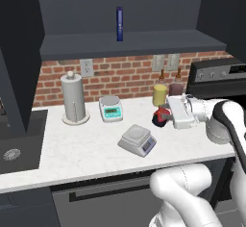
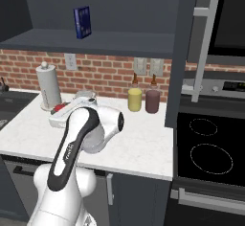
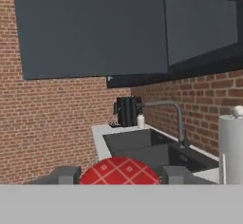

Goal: Pick the jam and place it on the digital scale for weighing, and close the cabinet.

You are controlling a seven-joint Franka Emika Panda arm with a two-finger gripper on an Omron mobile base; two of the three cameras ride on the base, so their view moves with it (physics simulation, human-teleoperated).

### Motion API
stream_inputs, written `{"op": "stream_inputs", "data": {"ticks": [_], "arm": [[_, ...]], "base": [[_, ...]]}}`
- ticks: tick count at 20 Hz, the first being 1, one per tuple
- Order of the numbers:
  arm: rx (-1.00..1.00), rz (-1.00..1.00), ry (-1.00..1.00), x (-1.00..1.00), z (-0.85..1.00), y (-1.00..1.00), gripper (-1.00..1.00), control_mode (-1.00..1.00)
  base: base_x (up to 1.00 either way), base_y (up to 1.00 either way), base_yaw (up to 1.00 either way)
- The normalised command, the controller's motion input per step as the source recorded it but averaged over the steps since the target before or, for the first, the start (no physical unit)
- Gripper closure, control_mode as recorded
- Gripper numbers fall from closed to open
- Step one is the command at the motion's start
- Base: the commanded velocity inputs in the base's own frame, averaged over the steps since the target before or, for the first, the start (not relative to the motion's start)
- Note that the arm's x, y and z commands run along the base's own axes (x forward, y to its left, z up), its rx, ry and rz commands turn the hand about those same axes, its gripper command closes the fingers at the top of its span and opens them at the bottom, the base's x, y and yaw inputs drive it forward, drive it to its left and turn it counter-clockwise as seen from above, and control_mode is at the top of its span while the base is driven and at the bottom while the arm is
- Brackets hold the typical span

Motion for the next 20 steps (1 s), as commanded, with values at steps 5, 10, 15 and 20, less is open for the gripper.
{"op": "stream_inputs", "data": {"ticks": [5,10,15,20], "arm": [[0.0,0.21,-0.14,0.21,-0.44,0.31,1.0,-1.0],[-0.05,0.04,0.05,0.37,-0.25,0.18,1.0,-1.0],[-0.16,0.0,0.1,0.56,-0.34,0.24,1.0,-1.0],[-0.18,0.0,0.01,0.45,-0.2,0.02,1.0,-1.0]], "base": [[0.0,0.0,0.0],[0.0,0.0,0.0],[0.0,0.0,0.0],[0.0,0.0,0.0]]}}
